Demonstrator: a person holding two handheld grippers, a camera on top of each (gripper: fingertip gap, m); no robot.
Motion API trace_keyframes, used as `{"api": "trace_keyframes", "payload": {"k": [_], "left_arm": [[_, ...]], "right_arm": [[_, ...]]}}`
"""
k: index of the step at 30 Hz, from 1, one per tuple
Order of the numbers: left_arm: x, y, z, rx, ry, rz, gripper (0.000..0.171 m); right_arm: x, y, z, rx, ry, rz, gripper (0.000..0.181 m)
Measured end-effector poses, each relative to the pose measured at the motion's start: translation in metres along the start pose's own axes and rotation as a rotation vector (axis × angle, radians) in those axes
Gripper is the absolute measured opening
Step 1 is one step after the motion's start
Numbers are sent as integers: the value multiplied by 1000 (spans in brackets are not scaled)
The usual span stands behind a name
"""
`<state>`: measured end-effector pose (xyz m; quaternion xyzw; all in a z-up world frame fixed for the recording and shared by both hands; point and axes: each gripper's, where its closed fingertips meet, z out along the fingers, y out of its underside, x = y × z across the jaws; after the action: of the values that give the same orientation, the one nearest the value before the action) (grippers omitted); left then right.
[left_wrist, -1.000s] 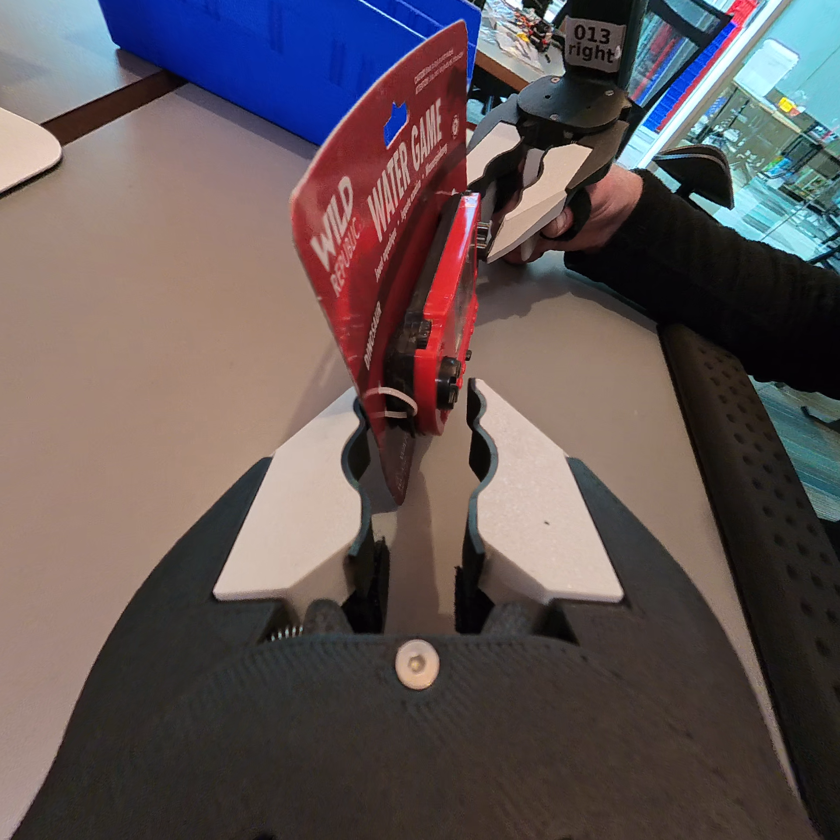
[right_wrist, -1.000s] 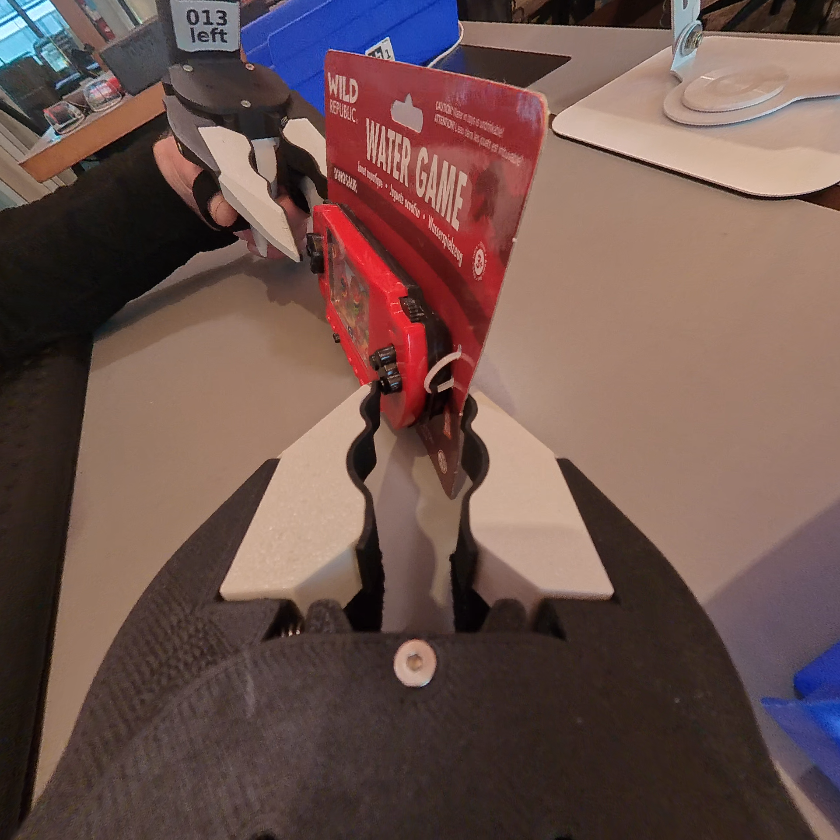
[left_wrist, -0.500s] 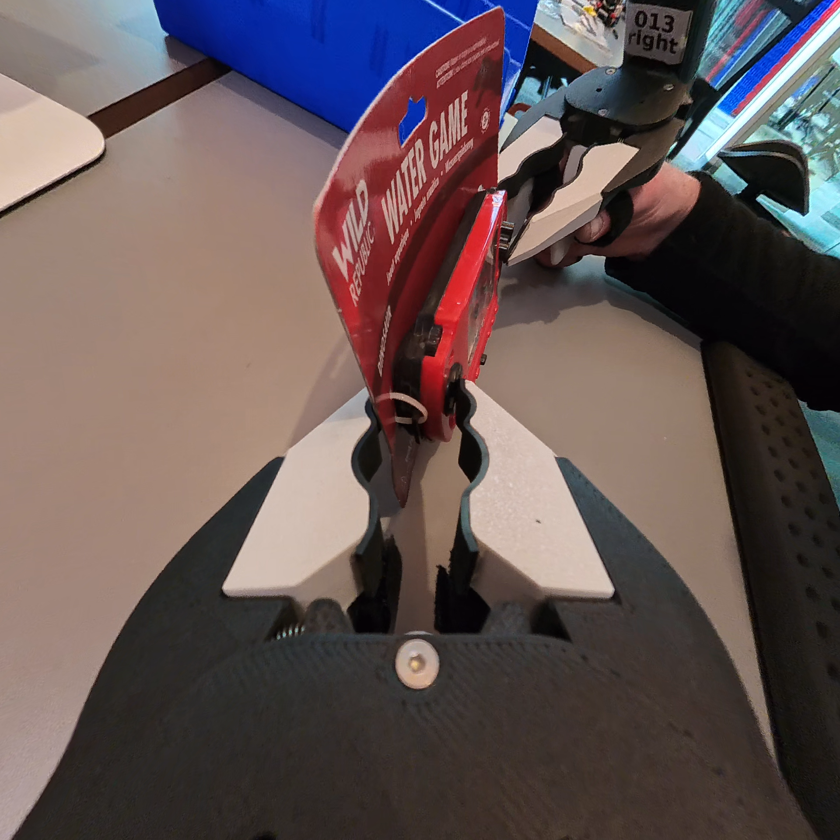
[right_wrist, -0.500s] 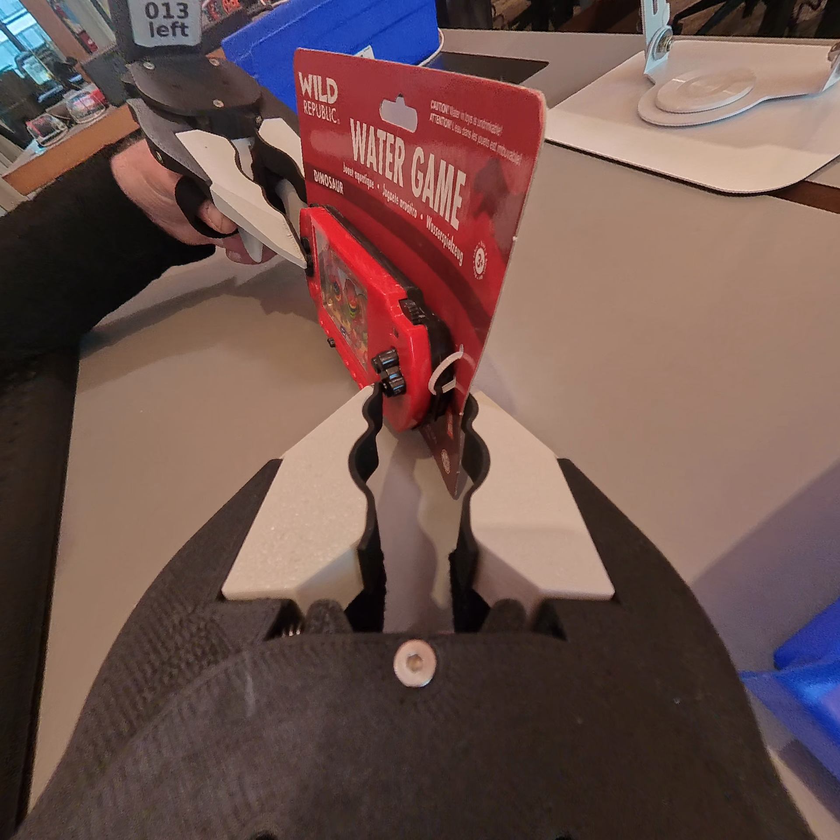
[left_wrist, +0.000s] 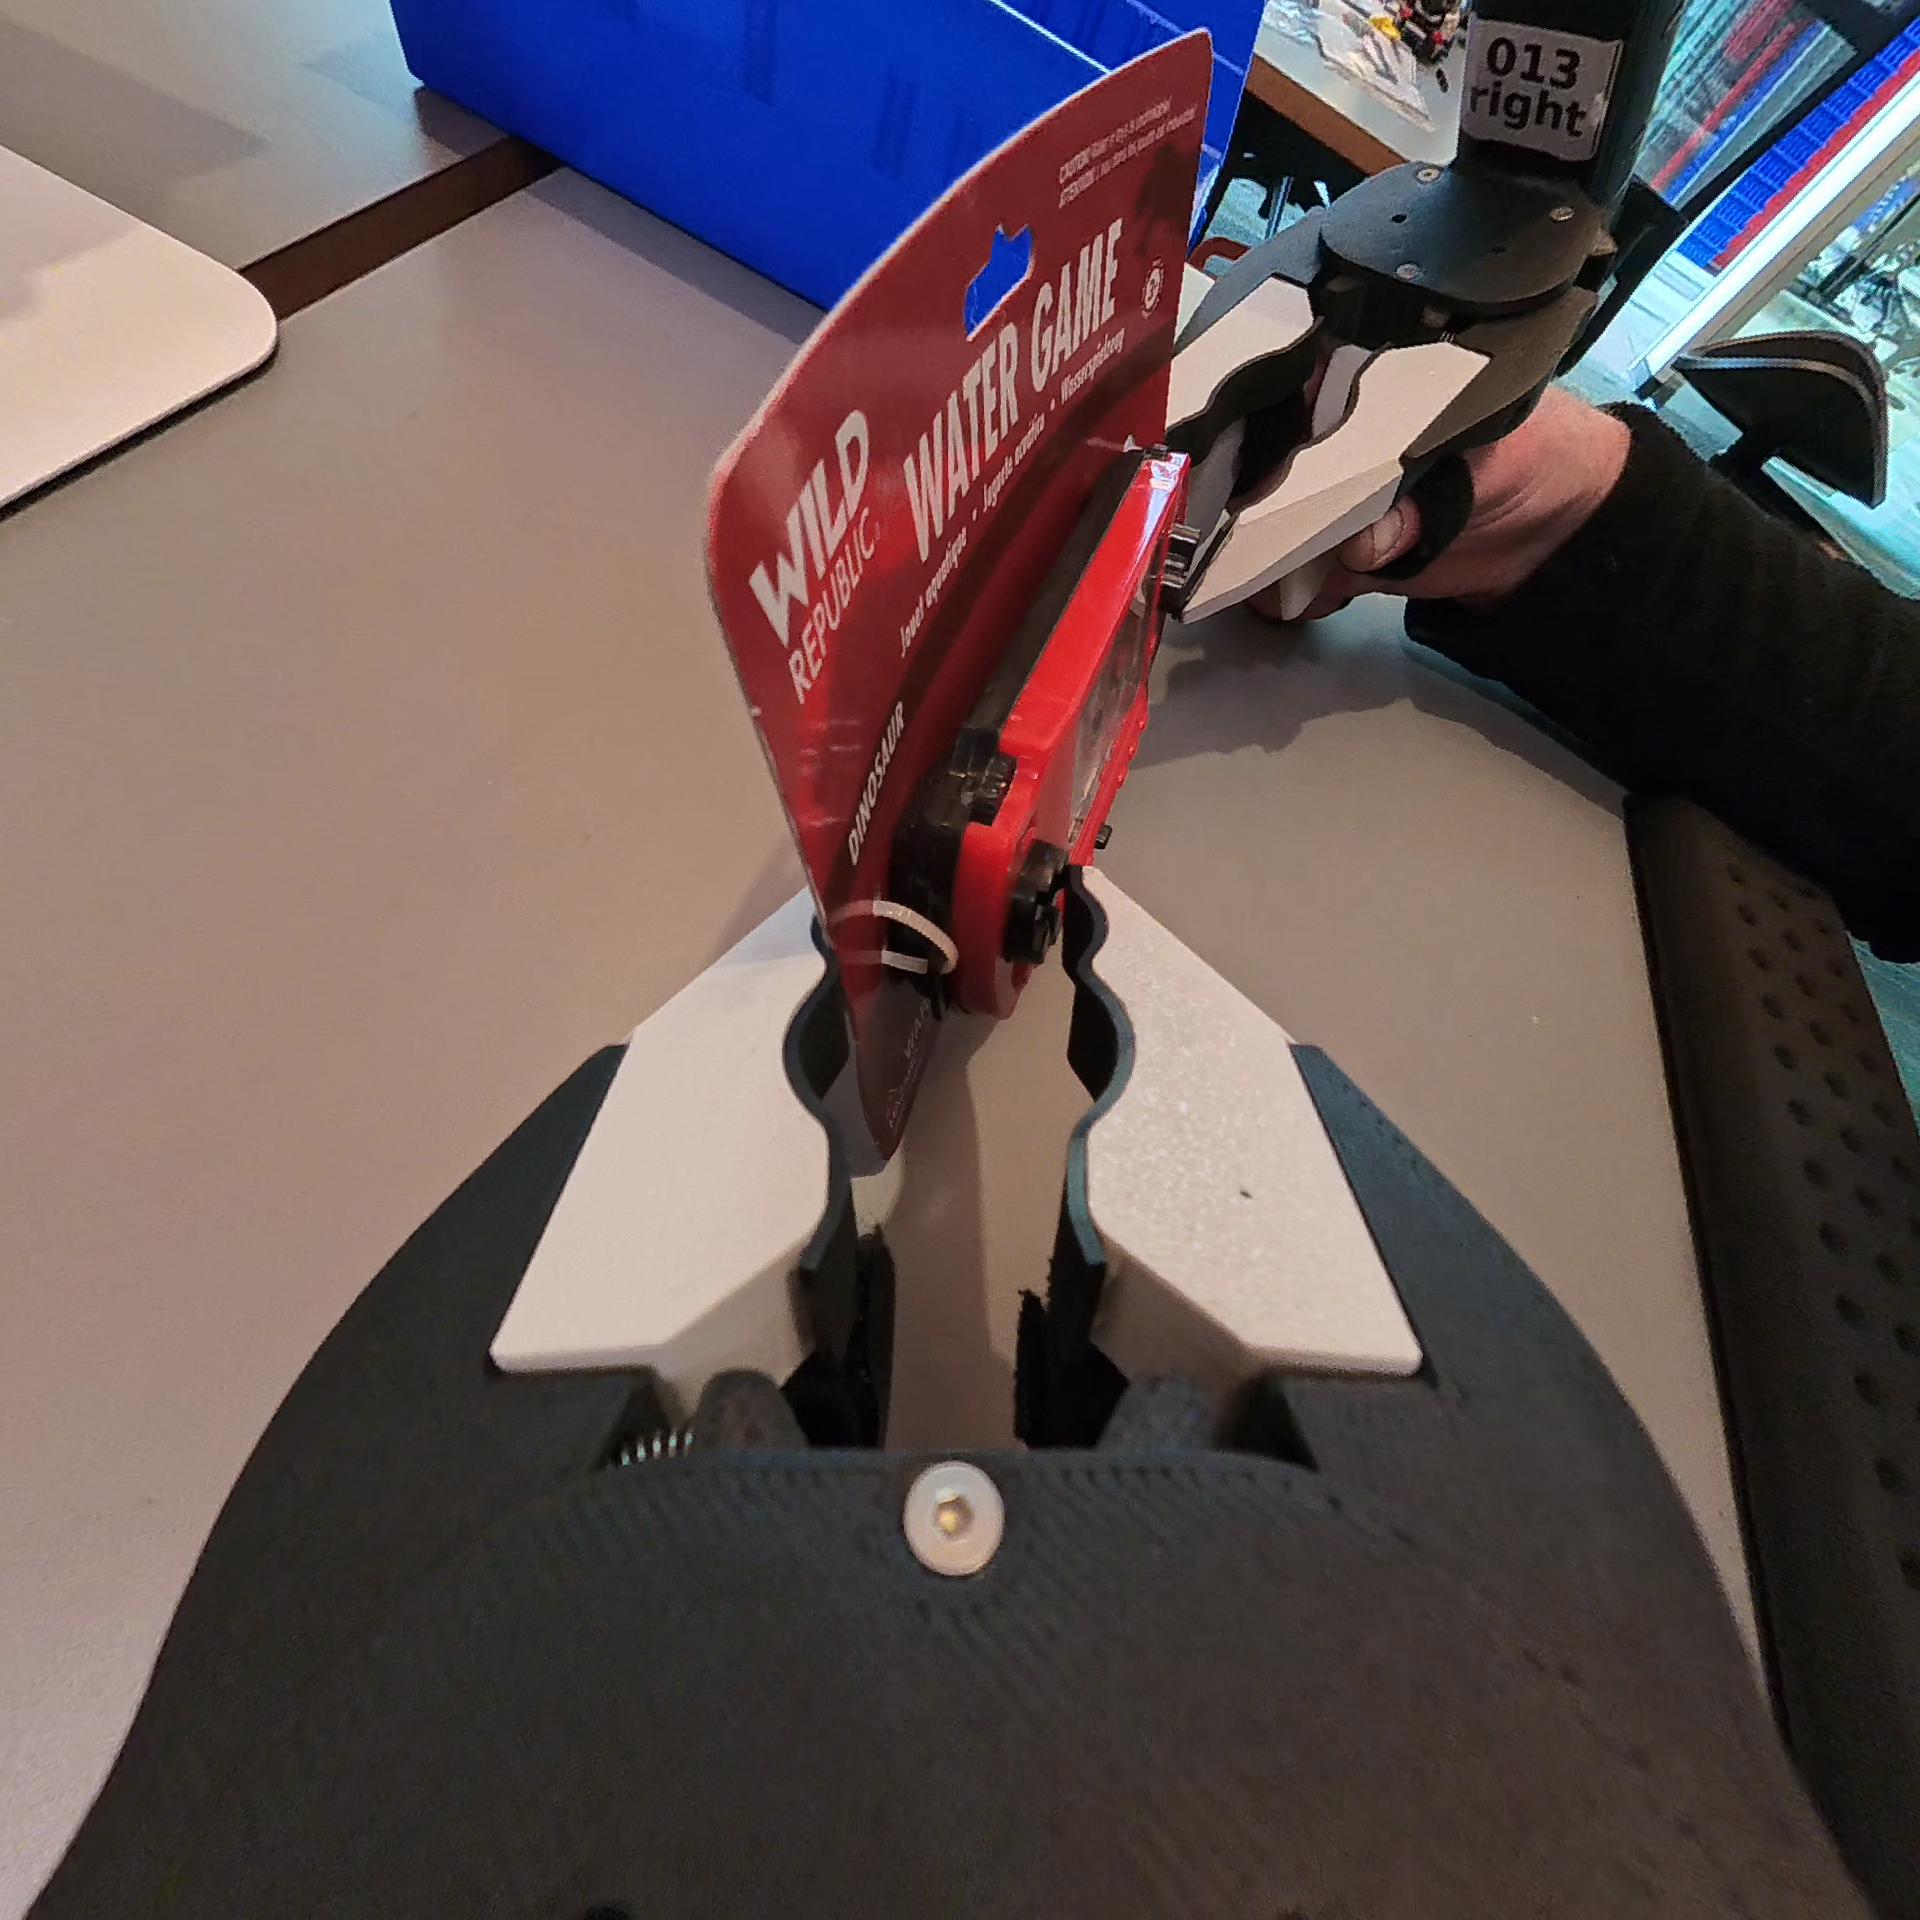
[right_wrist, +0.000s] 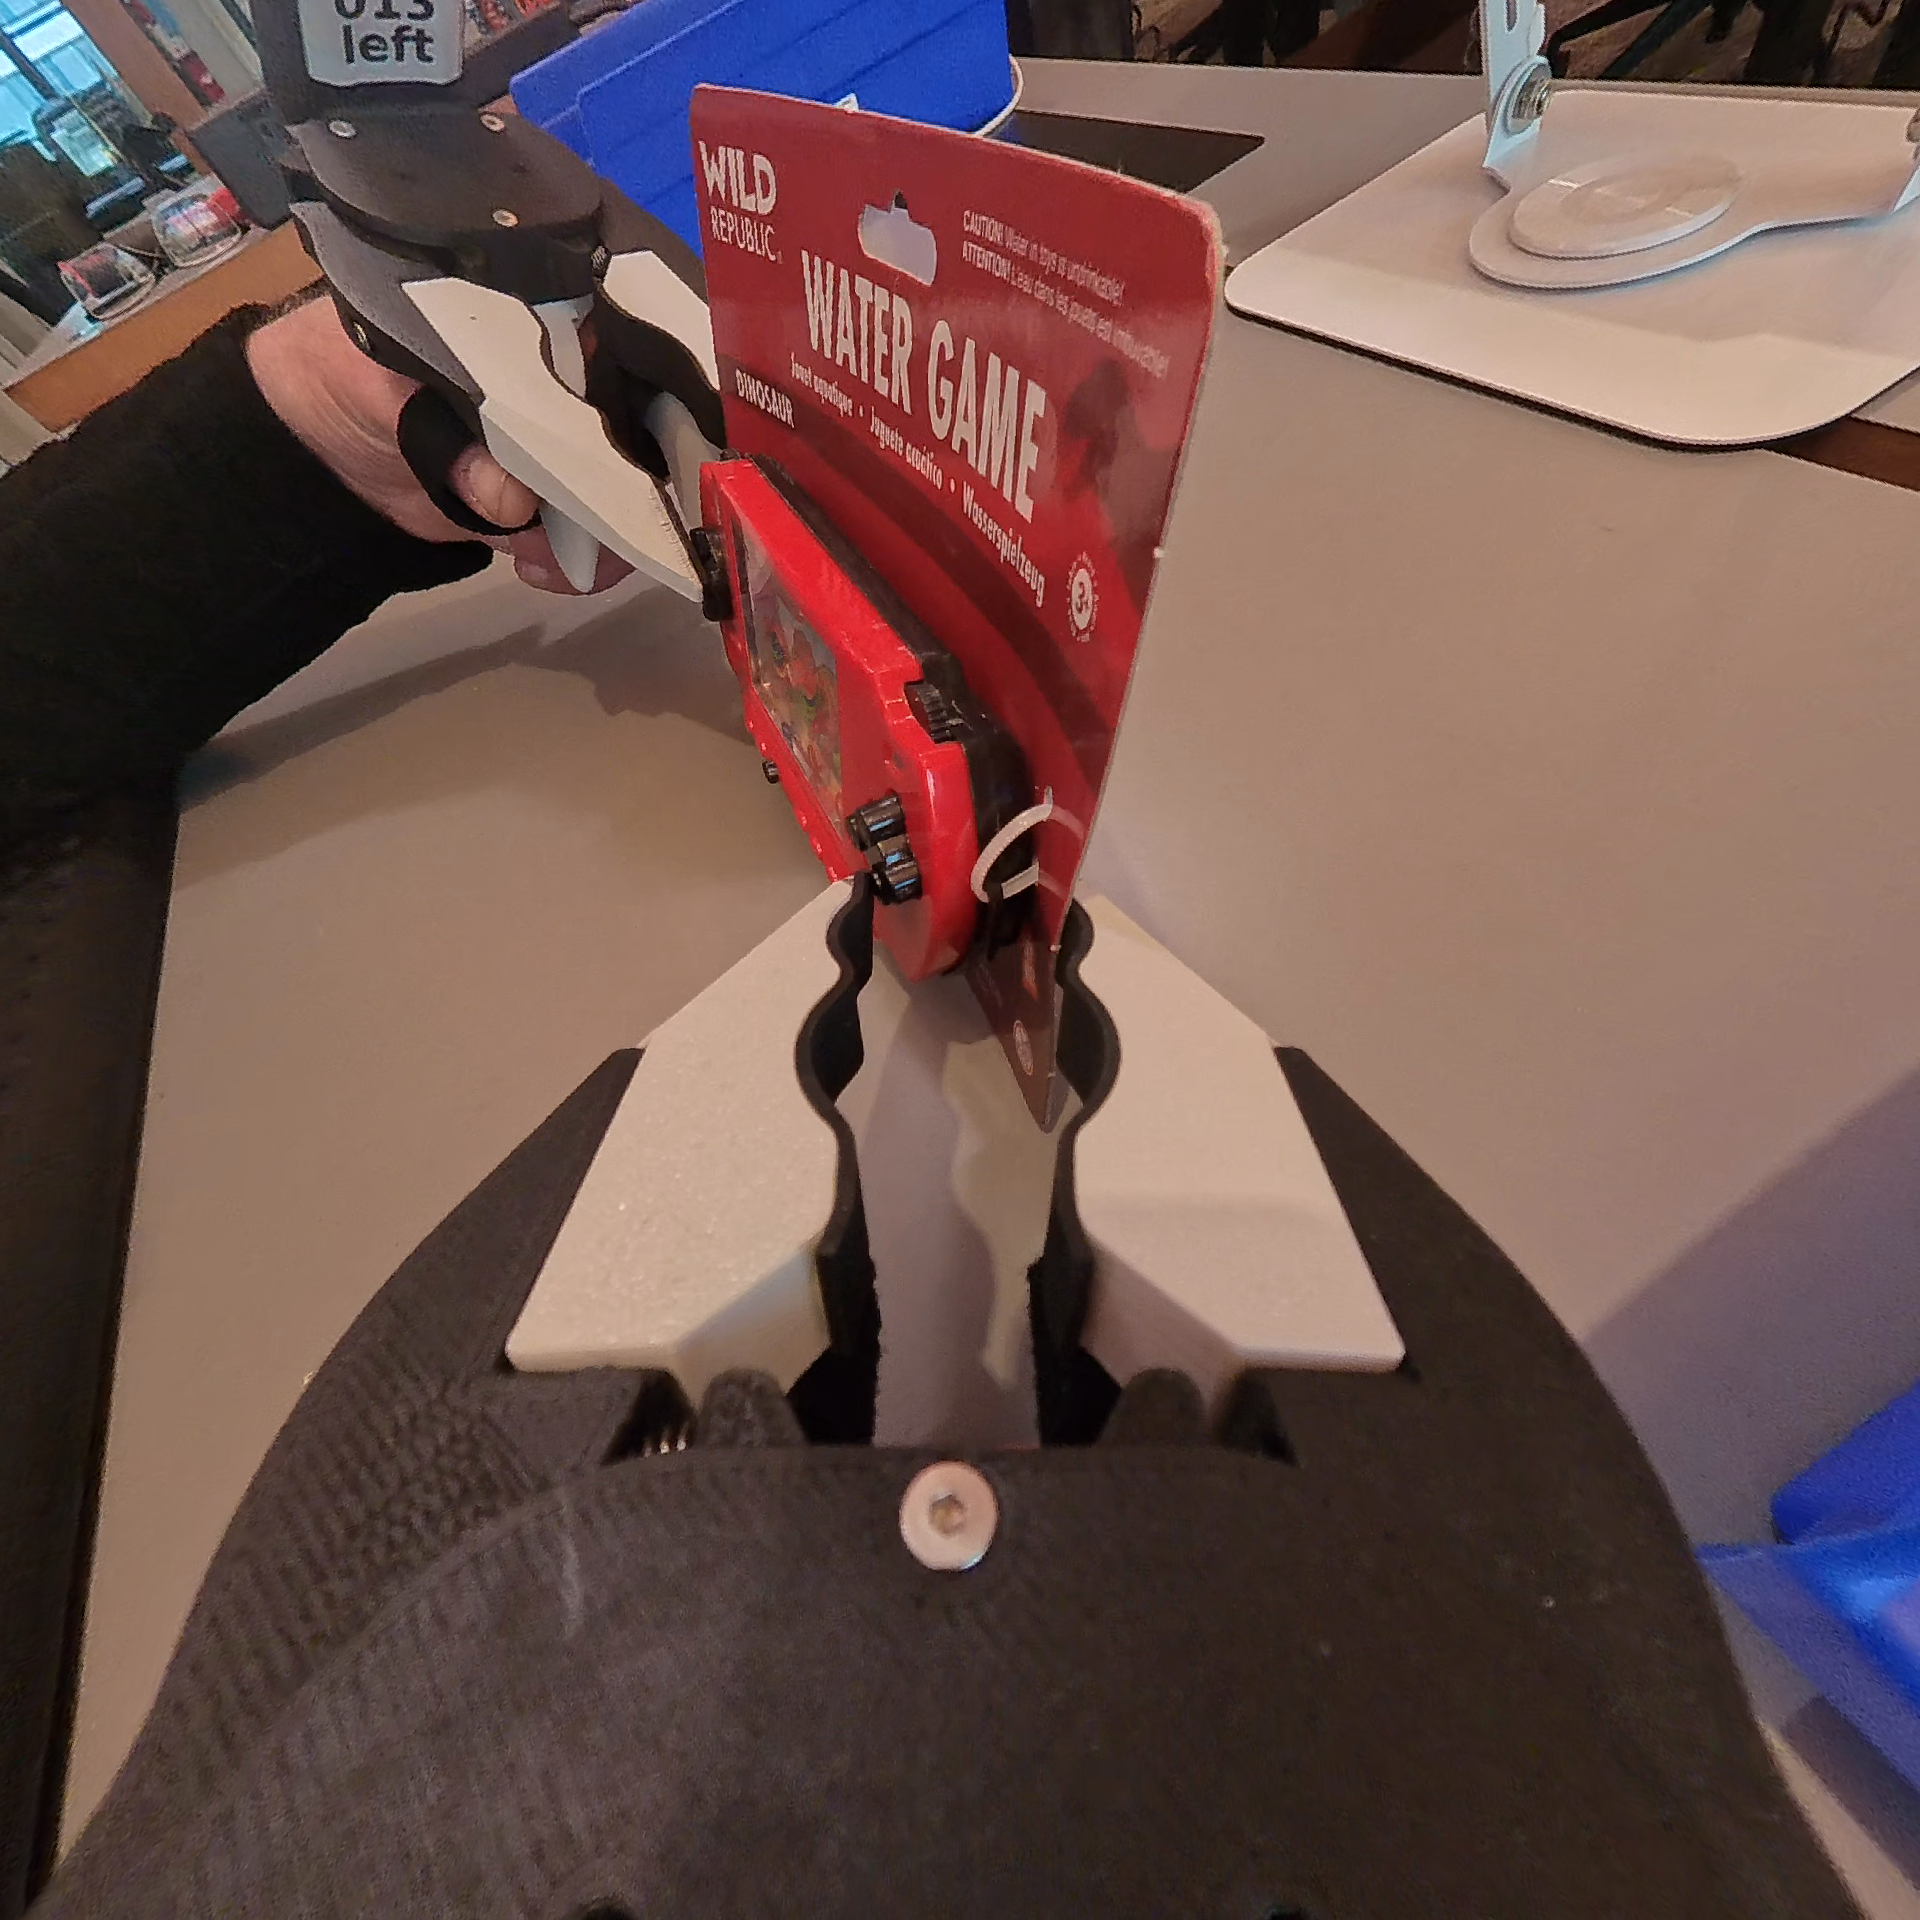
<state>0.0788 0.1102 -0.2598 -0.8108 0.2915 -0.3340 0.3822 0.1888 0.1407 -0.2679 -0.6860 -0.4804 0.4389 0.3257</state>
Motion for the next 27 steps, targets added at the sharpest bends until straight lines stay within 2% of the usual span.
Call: {"api": "trace_keyframes", "payload": {"k": [20,27], "left_arm": [[4,0,0,9,32,-8,37],[3,0,0,5,25,10,38]], "right_arm": [[-5,1,-2,-17,-18,-3,23],[-4,2,-1,-19,-6,-41,31]]}}
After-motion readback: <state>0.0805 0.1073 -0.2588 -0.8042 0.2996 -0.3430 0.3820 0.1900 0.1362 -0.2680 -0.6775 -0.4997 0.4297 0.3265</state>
